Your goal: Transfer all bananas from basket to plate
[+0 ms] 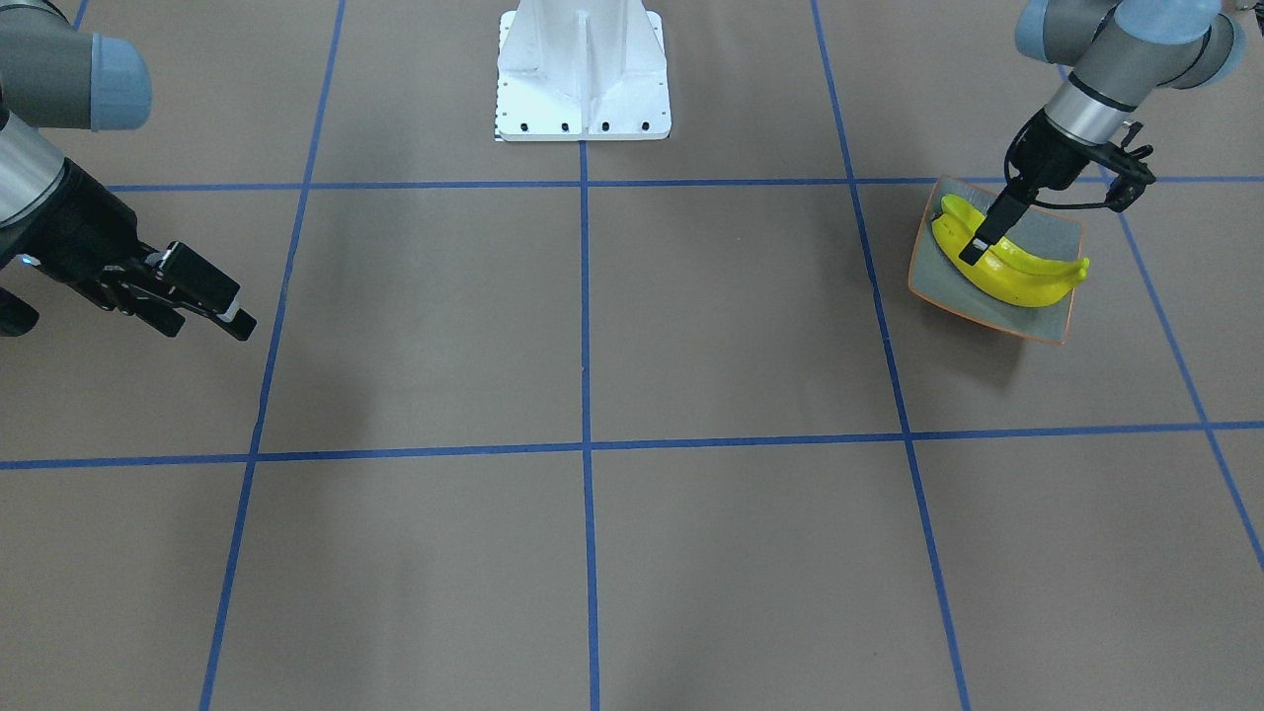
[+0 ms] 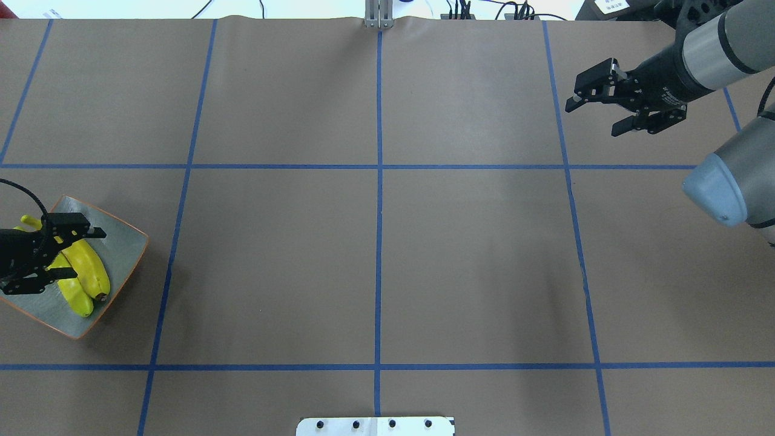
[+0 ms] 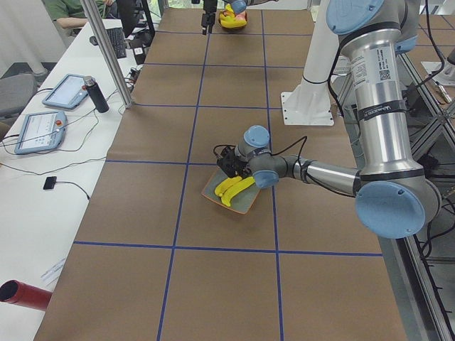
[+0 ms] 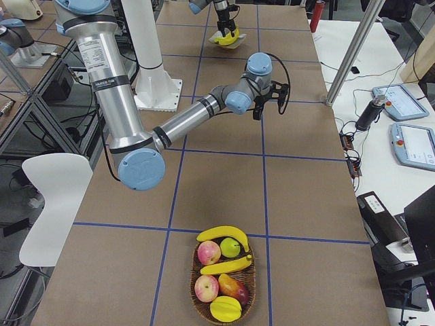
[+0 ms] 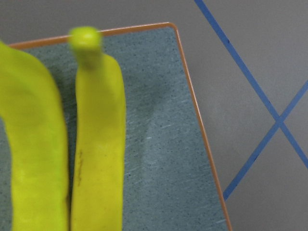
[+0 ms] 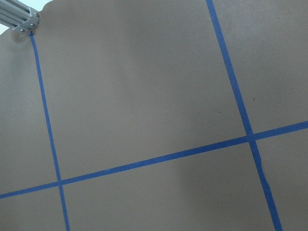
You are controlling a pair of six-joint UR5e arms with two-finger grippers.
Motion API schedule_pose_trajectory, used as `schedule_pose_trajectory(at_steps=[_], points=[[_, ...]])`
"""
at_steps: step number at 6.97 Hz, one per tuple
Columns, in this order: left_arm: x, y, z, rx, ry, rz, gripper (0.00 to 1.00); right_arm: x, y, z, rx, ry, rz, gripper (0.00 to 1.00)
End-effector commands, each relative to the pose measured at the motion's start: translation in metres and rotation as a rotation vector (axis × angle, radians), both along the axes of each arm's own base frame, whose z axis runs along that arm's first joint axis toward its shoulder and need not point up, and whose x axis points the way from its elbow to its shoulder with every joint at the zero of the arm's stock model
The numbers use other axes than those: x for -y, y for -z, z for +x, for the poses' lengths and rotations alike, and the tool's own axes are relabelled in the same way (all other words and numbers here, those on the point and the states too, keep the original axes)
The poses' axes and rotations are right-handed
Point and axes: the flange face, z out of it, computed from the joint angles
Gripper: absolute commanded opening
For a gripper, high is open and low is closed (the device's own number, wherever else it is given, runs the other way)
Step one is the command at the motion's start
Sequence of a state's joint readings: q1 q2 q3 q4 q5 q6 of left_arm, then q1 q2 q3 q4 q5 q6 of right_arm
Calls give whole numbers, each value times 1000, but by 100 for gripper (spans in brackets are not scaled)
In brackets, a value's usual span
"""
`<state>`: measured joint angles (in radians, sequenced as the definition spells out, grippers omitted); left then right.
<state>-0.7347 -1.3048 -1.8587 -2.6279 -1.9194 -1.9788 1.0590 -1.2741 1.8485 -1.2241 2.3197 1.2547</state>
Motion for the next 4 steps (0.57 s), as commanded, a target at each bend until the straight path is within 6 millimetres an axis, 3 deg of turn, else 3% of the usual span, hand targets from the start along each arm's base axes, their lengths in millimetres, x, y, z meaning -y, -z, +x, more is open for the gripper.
schedule_pose_trajectory(at_steps=[1,3,4], points=[[16,11,-33,-69,-36,-33,100,0,-2,1,-3,4,4,100],[39,33,-55,-107,-39,23,100,-1,-15,11,-22,26,42,100],[44,32,-61,-49,-80,152,100,-2,-37,27,-58,44,79,100]])
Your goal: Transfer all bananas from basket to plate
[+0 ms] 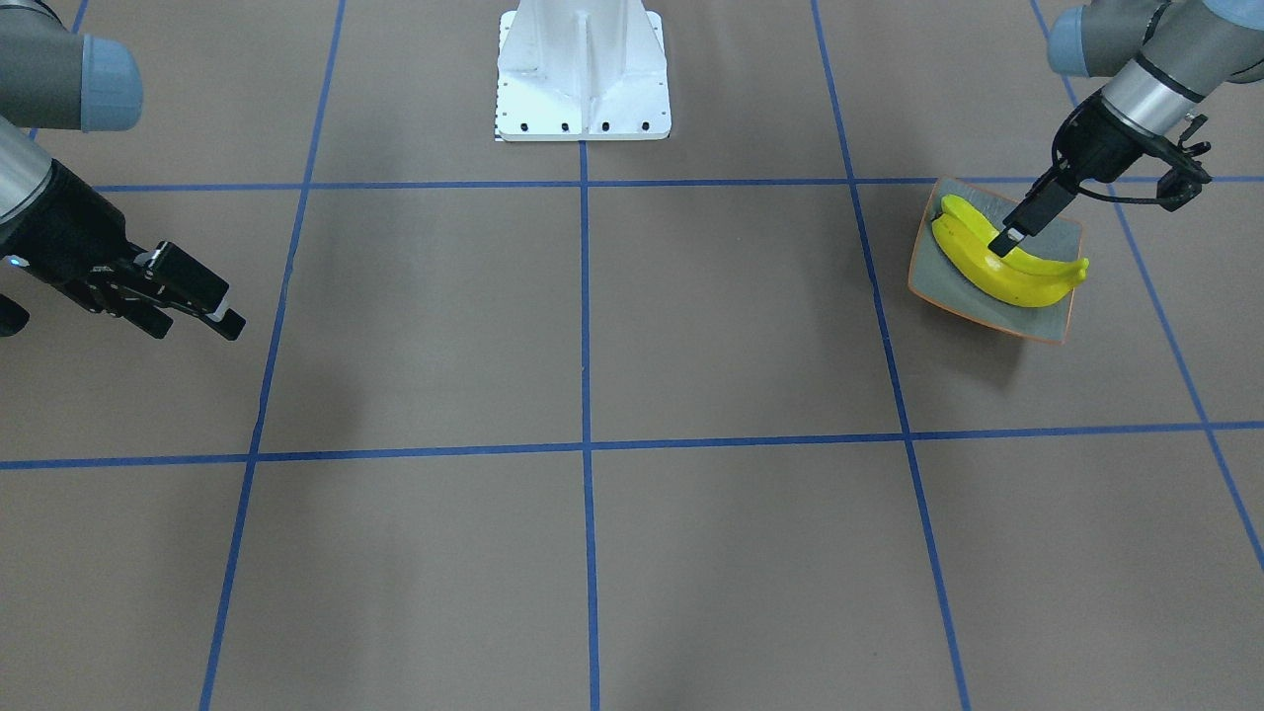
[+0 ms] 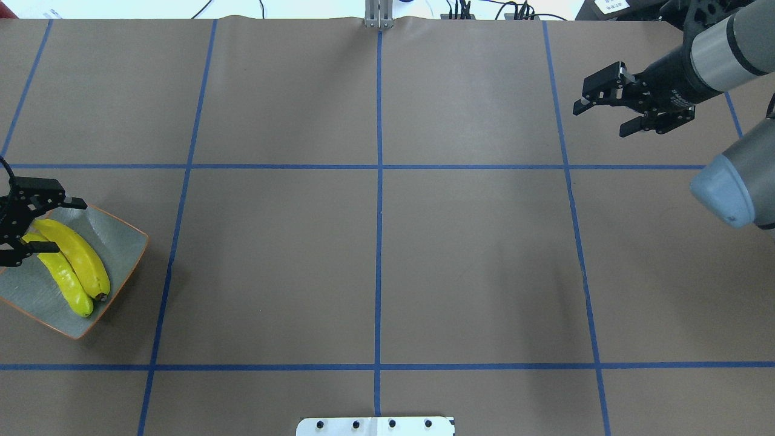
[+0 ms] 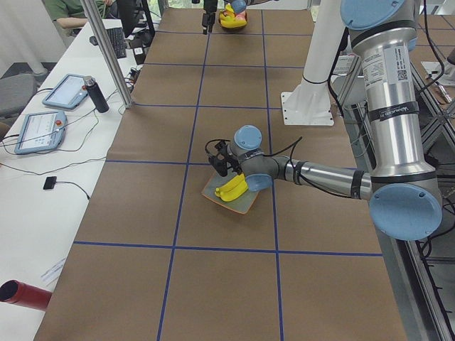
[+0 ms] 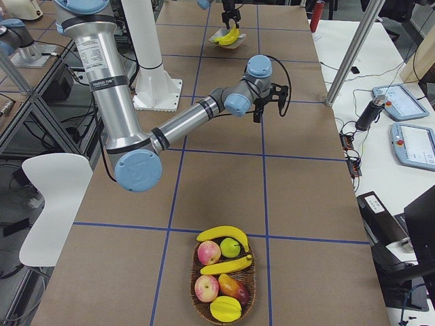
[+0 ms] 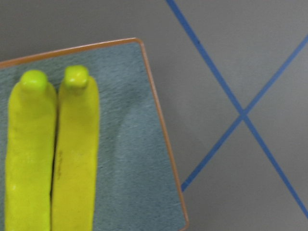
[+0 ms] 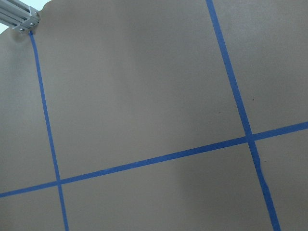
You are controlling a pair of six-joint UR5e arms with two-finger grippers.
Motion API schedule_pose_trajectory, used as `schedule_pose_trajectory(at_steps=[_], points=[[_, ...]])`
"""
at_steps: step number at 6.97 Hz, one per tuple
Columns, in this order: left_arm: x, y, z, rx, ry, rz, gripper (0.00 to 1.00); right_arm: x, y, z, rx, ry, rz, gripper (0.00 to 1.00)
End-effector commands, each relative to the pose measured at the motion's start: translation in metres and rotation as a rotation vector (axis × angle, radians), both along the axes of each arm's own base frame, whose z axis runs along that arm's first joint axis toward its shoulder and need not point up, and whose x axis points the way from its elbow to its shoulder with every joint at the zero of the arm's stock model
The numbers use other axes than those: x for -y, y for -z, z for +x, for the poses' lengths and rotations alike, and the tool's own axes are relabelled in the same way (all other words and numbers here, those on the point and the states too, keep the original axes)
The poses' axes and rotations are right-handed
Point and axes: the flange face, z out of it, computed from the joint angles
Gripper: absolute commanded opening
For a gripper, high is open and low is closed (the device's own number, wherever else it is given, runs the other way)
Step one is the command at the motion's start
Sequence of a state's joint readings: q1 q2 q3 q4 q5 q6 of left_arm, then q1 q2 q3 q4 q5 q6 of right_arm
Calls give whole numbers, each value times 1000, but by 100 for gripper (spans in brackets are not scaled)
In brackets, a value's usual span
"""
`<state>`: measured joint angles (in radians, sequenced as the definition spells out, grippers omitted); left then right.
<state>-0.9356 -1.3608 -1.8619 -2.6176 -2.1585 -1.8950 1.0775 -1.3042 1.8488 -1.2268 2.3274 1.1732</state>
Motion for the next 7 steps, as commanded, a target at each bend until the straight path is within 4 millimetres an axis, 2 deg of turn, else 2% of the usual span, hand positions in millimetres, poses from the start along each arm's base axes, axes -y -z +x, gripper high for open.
schedule_pose_trajectory(at_steps=[1,2,3,6,7], points=[[15,3,-9,99,-65,192,100,3,-52,40,-90,46,86,100],[40,20,-7,125,-49,180,100,6,-93,68,-144,73,122,100],[57,40,4,128,-48,177,100,3,-140,95,-196,109,148,100],[71,58,19,118,-55,194,100,-12,-257,204,-324,196,264,100],[72,60,21,115,-56,198,100,-15,-290,233,-347,218,281,100]])
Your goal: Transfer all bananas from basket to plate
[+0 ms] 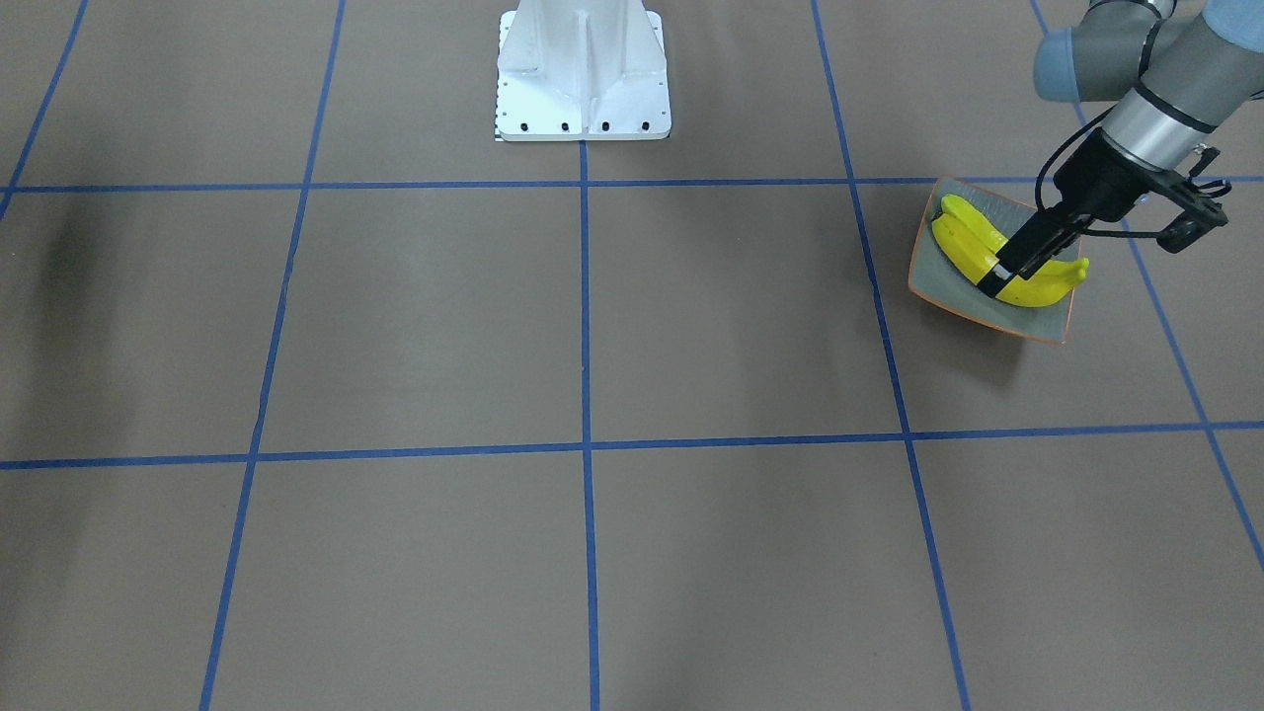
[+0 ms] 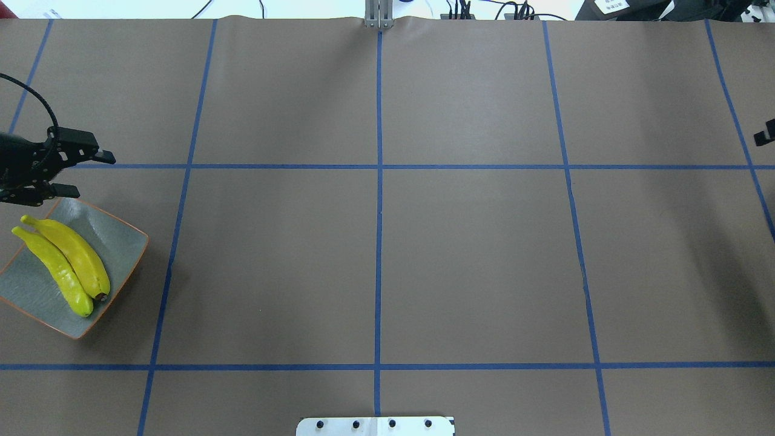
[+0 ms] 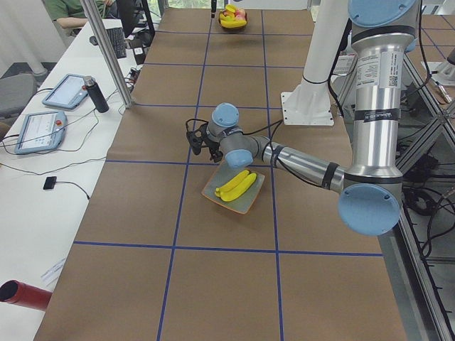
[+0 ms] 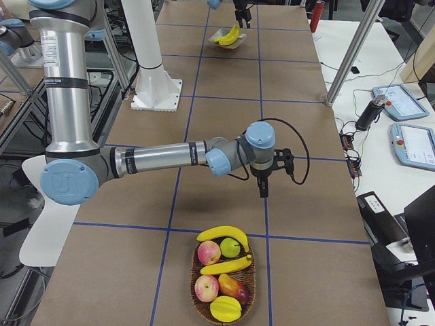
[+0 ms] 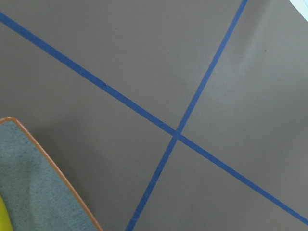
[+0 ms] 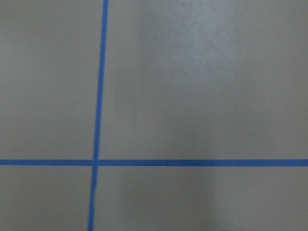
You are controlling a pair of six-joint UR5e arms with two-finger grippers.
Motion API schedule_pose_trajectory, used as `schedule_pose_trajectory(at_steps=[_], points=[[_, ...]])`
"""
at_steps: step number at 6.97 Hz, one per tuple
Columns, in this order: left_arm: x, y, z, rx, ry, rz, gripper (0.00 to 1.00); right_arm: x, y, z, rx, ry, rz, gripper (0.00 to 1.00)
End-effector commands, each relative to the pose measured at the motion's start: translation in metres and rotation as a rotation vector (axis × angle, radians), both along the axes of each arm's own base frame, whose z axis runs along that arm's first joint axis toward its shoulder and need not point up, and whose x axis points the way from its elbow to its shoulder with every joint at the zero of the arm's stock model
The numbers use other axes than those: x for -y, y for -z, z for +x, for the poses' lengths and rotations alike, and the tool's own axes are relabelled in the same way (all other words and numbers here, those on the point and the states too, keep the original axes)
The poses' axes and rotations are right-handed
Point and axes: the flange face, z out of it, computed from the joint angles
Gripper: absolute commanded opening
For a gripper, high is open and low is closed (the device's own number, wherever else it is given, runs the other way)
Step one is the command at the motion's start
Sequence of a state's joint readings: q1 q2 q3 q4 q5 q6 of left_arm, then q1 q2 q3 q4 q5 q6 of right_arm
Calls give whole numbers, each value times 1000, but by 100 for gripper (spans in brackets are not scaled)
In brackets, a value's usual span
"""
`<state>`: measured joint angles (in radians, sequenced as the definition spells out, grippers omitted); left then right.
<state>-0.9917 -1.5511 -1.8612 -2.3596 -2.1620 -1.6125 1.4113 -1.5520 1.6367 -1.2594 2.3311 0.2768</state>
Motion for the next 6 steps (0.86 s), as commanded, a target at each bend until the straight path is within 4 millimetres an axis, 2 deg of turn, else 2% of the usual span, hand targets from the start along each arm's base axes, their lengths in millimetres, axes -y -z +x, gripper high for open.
schedule_pose_trajectory(at_steps=[1,3,5,6], points=[[4,7,6,-7,-4,10,100,-12,-66,61,-53,51,45,100],[8,11,10,-12,-6,18,100,-23,-102,82,-73,95,58,100],[16,12,16,-12,-8,18,100,-25,-98,80,-39,93,57,100],[17,12,17,-12,-8,18,100,-39,-110,77,-30,99,31,100]])
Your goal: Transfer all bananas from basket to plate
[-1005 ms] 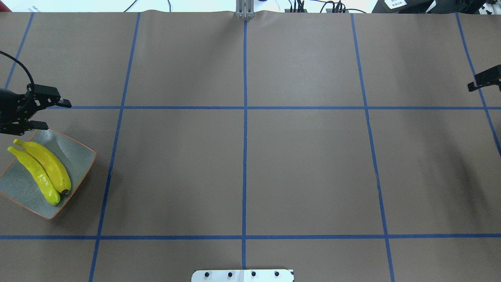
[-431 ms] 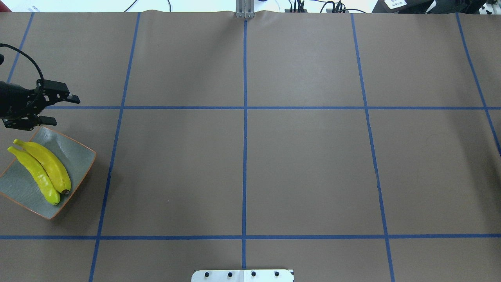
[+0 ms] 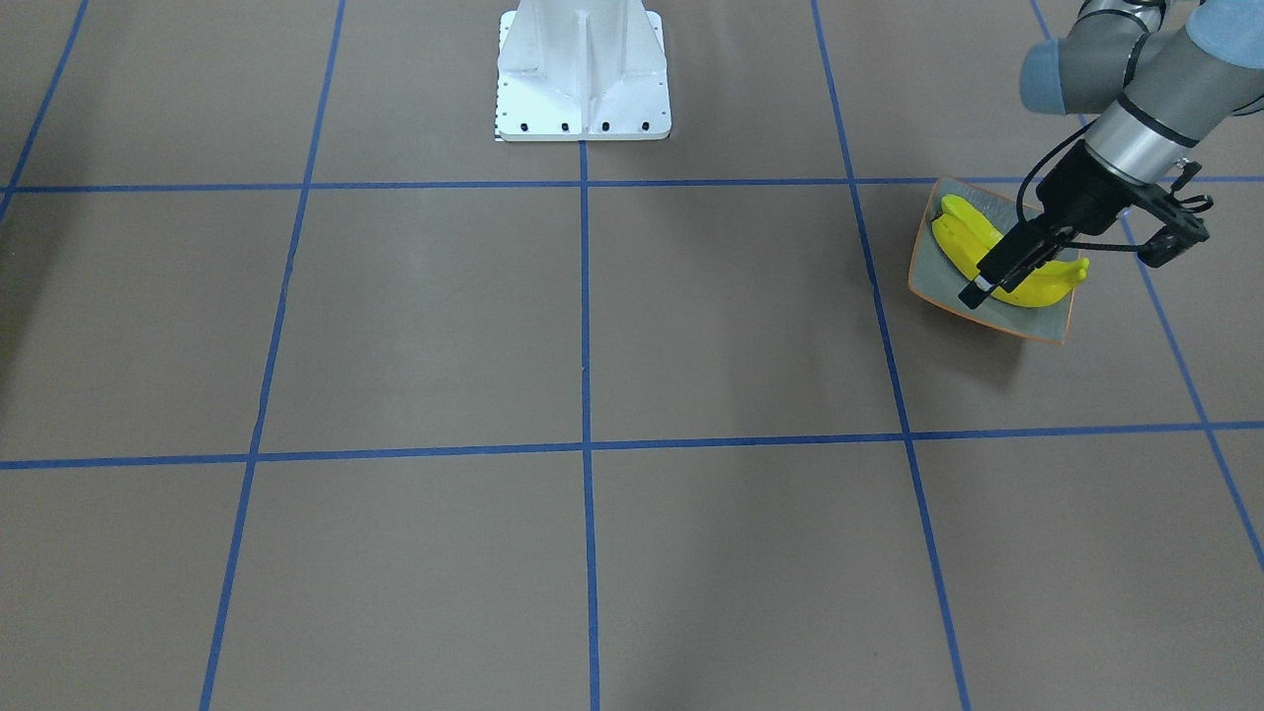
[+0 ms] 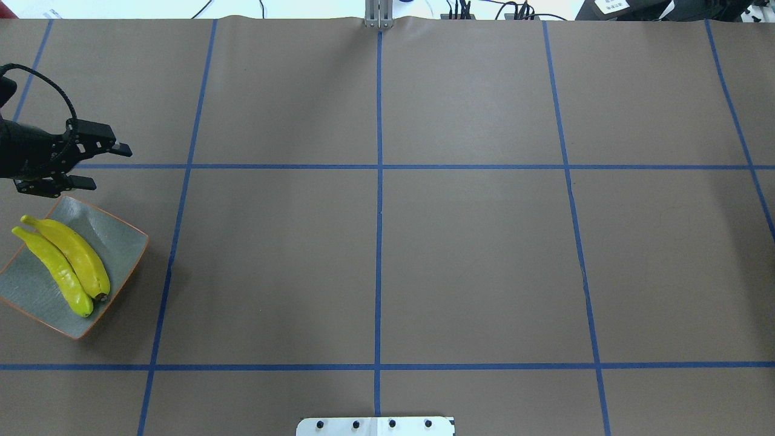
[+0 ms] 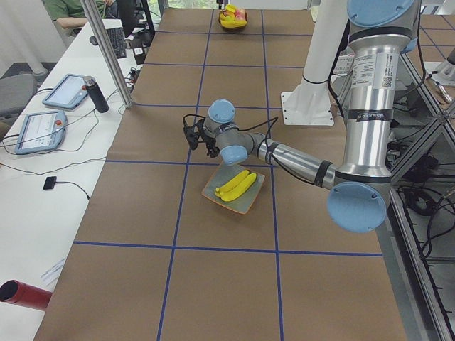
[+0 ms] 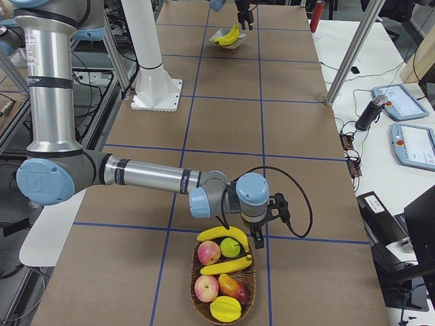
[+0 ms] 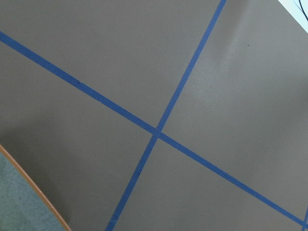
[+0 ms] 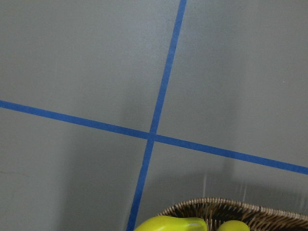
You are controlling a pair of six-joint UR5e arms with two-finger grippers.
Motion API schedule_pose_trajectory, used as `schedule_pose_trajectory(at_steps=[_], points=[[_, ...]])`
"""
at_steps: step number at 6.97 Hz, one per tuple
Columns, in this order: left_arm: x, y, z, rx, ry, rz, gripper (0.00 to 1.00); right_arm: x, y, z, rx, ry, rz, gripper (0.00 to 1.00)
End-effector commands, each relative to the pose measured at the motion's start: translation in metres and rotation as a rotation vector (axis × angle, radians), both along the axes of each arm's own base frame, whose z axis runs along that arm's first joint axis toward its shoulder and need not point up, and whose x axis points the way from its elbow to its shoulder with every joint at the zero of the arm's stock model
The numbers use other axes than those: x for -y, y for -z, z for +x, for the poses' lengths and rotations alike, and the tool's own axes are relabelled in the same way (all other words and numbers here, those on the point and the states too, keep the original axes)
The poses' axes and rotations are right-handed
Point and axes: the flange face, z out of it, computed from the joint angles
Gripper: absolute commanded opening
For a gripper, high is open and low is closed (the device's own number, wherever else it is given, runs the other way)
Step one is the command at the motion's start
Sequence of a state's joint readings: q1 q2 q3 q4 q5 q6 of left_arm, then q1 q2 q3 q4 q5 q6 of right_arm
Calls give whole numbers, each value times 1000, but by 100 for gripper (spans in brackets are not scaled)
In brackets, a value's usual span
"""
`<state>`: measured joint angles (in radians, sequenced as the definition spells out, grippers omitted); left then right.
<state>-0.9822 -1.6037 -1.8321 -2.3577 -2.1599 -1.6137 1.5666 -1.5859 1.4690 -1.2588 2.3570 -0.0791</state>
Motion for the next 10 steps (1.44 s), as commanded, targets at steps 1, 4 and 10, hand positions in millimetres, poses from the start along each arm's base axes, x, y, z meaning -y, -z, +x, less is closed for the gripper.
schedule_pose_trajectory(at_steps=[1,4,10], points=[[4,-2,3,3,-1,-2,100,-19,-16,-13,14,26,-37,100],[9,-5,6,7,-2,-5,100,-24,-9,-52,10,11,-128,100],[11,-14,8,13,-2,-14,100,-85,-16,-78,-14,70,-208,100]])
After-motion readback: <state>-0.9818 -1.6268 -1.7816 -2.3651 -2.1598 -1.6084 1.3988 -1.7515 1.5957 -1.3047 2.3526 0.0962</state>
